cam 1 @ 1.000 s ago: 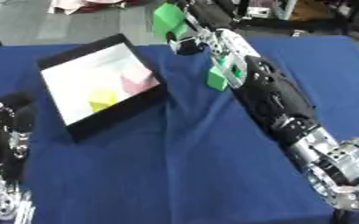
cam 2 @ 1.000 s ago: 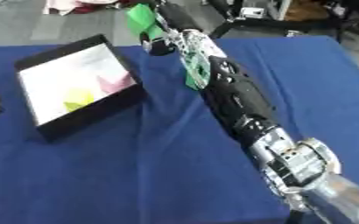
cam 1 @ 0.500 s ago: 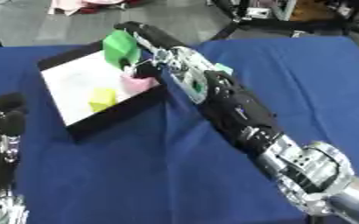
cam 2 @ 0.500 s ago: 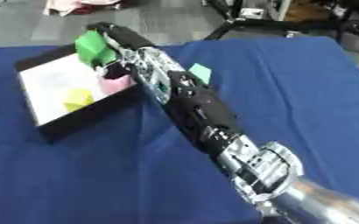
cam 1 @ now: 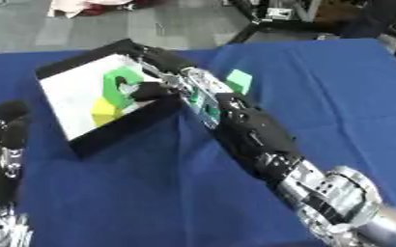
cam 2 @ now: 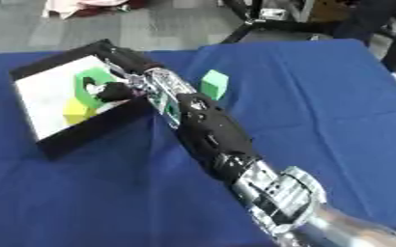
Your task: Pick up objects on the table and place them in the box.
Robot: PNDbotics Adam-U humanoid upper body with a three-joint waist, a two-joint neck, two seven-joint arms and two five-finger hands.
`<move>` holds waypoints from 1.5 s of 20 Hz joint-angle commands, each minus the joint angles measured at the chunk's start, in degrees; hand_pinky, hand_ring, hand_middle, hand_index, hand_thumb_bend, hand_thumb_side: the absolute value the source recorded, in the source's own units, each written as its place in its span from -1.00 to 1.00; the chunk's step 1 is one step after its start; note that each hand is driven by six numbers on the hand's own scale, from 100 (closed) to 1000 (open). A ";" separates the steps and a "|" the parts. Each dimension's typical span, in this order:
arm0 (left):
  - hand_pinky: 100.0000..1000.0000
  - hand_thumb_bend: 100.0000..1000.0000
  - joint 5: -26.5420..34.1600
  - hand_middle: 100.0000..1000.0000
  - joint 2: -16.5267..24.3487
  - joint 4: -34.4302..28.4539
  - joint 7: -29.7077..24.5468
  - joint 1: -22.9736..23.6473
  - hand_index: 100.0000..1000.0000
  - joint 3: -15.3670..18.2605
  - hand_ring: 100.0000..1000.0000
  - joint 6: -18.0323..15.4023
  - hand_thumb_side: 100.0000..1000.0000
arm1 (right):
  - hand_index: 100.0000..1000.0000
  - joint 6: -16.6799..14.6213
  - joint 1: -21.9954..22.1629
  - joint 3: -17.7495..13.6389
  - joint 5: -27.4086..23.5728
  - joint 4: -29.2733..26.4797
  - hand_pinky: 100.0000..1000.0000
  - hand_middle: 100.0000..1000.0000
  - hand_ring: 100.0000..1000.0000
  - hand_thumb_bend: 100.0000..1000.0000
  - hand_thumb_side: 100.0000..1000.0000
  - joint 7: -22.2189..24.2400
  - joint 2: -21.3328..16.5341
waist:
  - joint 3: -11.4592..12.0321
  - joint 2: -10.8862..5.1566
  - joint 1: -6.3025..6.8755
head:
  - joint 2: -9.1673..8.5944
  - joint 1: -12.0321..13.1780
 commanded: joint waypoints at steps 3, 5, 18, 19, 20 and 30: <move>0.43 0.63 -0.30 0.12 1.06 -0.72 0.70 -0.03 0.32 0.90 0.40 0.12 0.51 | 1.00 3.57 1.20 -0.94 -5.40 -7.31 0.89 1.00 0.93 -1.00 0.00 0.72 -7.73 | -1.23 -1.72 -0.11 | -0.11 1.78; 0.43 0.63 -0.44 0.12 1.40 -0.65 0.99 0.28 0.32 1.17 0.40 0.16 0.51 | 1.00 5.99 3.34 -1.22 -6.68 -10.74 0.90 1.00 0.94 -1.00 -0.16 0.98 -11.05 | -2.00 -1.82 -0.41 | -0.11 2.57; 0.43 0.63 -0.80 0.12 1.98 -0.54 1.76 0.88 0.32 1.78 0.41 0.30 0.51 | 1.00 17.06 11.98 -4.62 -3.88 -5.84 0.90 1.00 0.94 -1.00 0.49 2.39 -16.58 | -3.43 -2.01 -0.70 | -0.11 4.09; 0.43 0.63 -0.79 0.12 1.97 -0.55 1.76 0.87 0.32 1.77 0.41 0.31 0.51 | 1.00 17.11 12.03 -4.67 -3.68 -5.08 0.90 1.00 0.94 -1.00 0.54 2.43 -16.36 | -3.41 -1.99 -0.68 | -0.11 4.07; 0.43 0.63 -0.79 0.12 1.95 -0.55 1.76 0.85 0.32 1.76 0.41 0.32 0.51 | 1.00 17.12 12.01 -4.72 -3.54 -4.45 0.90 1.00 0.94 -1.00 0.54 2.45 -16.15 | -3.39 -1.98 -0.65 | -0.11 4.05; 0.43 0.63 -0.71 0.12 1.81 -0.66 1.69 0.73 0.32 1.69 0.41 0.27 0.51 | 1.00 15.57 11.35 -4.10 -2.94 -1.17 0.90 1.00 0.91 -1.00 0.72 3.95 -14.21 | -3.03 -1.80 -0.58 | -0.11 3.87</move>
